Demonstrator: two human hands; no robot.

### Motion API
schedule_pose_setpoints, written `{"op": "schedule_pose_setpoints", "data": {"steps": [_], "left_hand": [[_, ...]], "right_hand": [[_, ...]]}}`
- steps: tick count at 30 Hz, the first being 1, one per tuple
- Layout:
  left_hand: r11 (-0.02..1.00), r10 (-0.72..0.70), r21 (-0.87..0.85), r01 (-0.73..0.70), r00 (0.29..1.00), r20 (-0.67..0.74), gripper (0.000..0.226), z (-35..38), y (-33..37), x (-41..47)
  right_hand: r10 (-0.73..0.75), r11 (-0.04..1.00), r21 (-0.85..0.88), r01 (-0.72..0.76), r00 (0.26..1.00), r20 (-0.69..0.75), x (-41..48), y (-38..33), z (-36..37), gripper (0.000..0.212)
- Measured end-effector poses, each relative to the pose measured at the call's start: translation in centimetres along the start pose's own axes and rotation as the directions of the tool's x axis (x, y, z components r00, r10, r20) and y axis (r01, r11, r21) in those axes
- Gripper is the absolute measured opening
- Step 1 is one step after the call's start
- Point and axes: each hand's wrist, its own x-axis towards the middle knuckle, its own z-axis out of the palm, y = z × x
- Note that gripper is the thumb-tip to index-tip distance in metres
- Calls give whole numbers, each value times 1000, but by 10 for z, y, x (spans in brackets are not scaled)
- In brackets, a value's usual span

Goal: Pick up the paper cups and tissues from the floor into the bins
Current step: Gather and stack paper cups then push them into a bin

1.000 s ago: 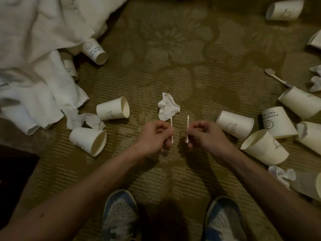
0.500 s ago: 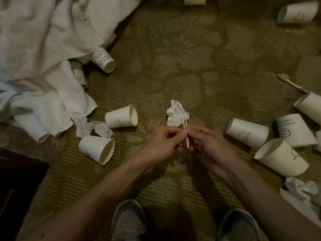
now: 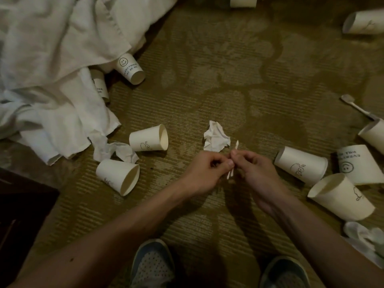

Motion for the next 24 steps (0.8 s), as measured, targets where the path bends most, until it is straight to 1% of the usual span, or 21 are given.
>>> {"op": "schedule_pose_setpoints", "data": {"steps": [2,3,4,5,6,7,8,9,11,12,13,14,15,16,17,18,21,24], "left_hand": [[999,-4,36,8,994,-111,18,-4,-3,10],[996,-17,80,32,983,-185,20,-7,-6,16],[987,-3,156,44,967,-255,27,-11,-10,23],[963,42,266,39,955,-295,38,-15,-14,30],[920,98,391,23,953,-286,51,-17,-17,39],[861,145,508,-6,961,-235,62,-20,-18,47],[794,160,607,-30,974,-161,69,-22,-19,55],[722,151,690,-50,985,-86,72,-22,-20,62],[543,140,833,-106,990,34,67,-21,-25,68],[467,172,872,-146,982,72,61,-20,-29,68],[437,234,879,-189,968,91,52,-21,-32,66],[465,306,856,-228,948,86,42,-22,-34,64],[538,350,805,-252,935,59,33,-23,-35,61],[640,350,723,-259,936,25,28,-24,-34,56],[741,312,625,-246,950,5,28,-24,-32,51],[811,271,539,-226,963,-4,29,-25,-31,45],[911,232,367,-190,970,-74,18,-24,-27,19],[980,129,172,-100,977,-167,18,-22,-20,-6]], "right_hand": [[-29,999,-33,27,998,-59,7,-2,-2,26],[-29,999,-26,28,997,-73,10,-3,-4,25],[-25,1000,-11,25,997,-77,12,-4,-6,23],[-20,1000,-2,20,997,-74,15,-5,-9,21],[-15,1000,-3,15,997,-70,17,-5,-13,20],[-9,1000,-6,9,998,-61,19,-5,-15,19],[-2,1000,-7,2,999,-51,20,-5,-17,18],[1,1000,-7,-1,999,-41,20,-3,-19,17],[7,1000,2,-7,1000,-17,19,-1,-21,16],[21,1000,5,-21,1000,-13,19,1,-21,17],[39,999,5,-39,999,-14,18,2,-22,17],[62,998,9,-62,998,-16,18,4,-23,18],[86,996,13,-86,996,-21,17,5,-24,18],[111,994,20,-111,994,-24,17,5,-24,19],[134,991,31,-134,991,-25,17,5,-24,19],[157,986,54,-156,987,-20,17,6,-23,20],[210,963,170,-211,977,24,17,6,-13,22],[221,949,218,-228,974,57,19,8,-2,25]]}}
